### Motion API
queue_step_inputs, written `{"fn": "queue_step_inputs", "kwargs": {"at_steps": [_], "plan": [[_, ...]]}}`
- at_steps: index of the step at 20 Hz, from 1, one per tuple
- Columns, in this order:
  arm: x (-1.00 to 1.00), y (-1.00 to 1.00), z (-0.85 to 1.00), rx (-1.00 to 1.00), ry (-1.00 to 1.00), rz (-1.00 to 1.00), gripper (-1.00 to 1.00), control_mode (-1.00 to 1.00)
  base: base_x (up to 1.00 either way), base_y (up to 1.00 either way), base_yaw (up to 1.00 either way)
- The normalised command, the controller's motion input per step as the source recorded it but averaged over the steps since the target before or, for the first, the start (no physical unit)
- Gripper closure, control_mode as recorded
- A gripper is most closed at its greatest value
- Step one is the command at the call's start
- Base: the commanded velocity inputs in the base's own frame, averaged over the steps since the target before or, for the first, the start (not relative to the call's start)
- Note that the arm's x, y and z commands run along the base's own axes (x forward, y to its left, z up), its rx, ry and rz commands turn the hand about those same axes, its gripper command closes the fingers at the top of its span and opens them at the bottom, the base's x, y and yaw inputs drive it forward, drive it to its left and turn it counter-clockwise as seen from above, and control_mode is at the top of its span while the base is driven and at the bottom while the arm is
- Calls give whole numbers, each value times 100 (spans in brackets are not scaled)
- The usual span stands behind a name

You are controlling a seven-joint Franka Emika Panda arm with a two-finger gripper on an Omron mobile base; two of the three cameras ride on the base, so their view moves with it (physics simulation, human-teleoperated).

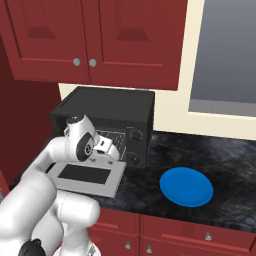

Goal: Pull the toaster oven rack outwards. Pick up the baguette from the plate and place it on the toaster oven rack. Close the toaster oven door fully and set the temperature to the lowest setting.

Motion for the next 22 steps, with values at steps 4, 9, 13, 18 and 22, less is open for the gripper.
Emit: {"fn": "queue_step_inputs", "kwargs": {"at_steps": [4,9,13,18,22], "plan": [[0,-12,-38,6,0,-1,-100,-100,0,0,0],[4,-11,-47,5,-2,-1,-100,-100,0,0,0],[36,-4,-9,3,-11,-1,-100,-100,0,0,0],[57,-1,-1,2,-10,-3,-100,-100,0,0,0],[55,0,0,1,-10,-5,-100,-100,0,0,0]]}}
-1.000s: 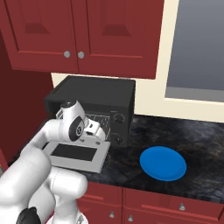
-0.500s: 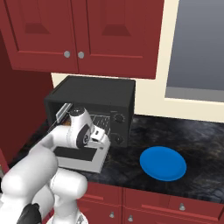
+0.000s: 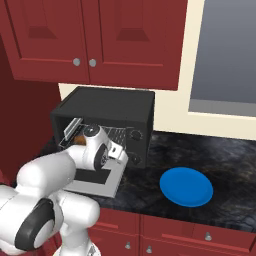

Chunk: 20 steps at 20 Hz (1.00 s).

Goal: Pull the toaster oven rack outwards. Pick up the baguette from the plate and place it on the toaster oven rack. Close the toaster oven door fully and set the temperature to the lowest setting.

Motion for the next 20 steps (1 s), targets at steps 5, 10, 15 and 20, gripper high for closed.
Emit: {"fn": "queue_step_inputs", "kwargs": {"at_steps": [5,10,15,20], "plan": [[-55,-3,42,2,-8,-4,-100,-100,0,0,0],[-96,-7,100,7,3,0,-100,-100,0,0,0],[-87,-32,48,30,19,-8,-100,-100,0,0,0],[-64,-33,0,35,22,-18,-100,-100,0,0,0]]}}
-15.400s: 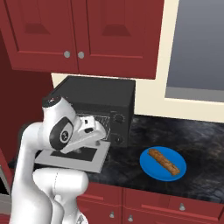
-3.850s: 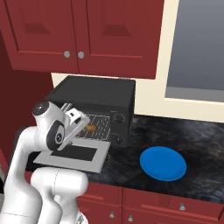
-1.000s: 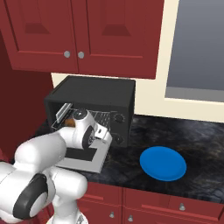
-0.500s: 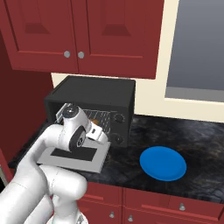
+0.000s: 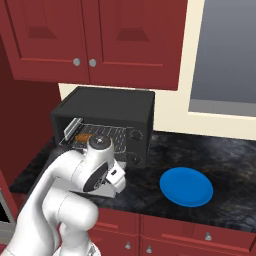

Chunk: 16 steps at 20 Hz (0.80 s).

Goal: Pull the toaster oven rack outwards. Pick up the baguette from the plate and place it on the toaster oven rack. Close the toaster oven door fully and set the temperature to the lowest setting.

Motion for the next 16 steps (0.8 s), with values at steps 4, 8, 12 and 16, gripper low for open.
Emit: {"fn": "queue_step_inputs", "kwargs": {"at_steps": [4,8,12,16], "plan": [[-60,-20,-11,25,12,-16,-100,-100,0,0,0],[-51,0,-35,14,1,-17,-100,-100,0,0,0],[4,0,-35,8,-4,-14,-100,-100,0,0,0],[26,0,-34,7,-4,-13,-100,-100,0,0,0]]}}
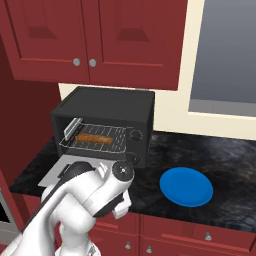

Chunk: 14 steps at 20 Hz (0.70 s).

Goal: Pull the toaster oven rack outwards. Pick up the baguette from the plate and place it on the toaster oven rack. Close the toaster oven door fully and set the temperature to the lowest setting.

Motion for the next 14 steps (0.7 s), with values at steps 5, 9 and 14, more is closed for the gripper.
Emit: {"fn": "queue_step_inputs", "kwargs": {"at_steps": [5,9,14], "plan": [[36,0,-35,5,-2,-11,-100,-100,0,0,0],[25,0,-21,5,0,-10,-100,-100,0,0,0],[16,6,-14,3,0,-9,-100,-100,0,0,0]]}}
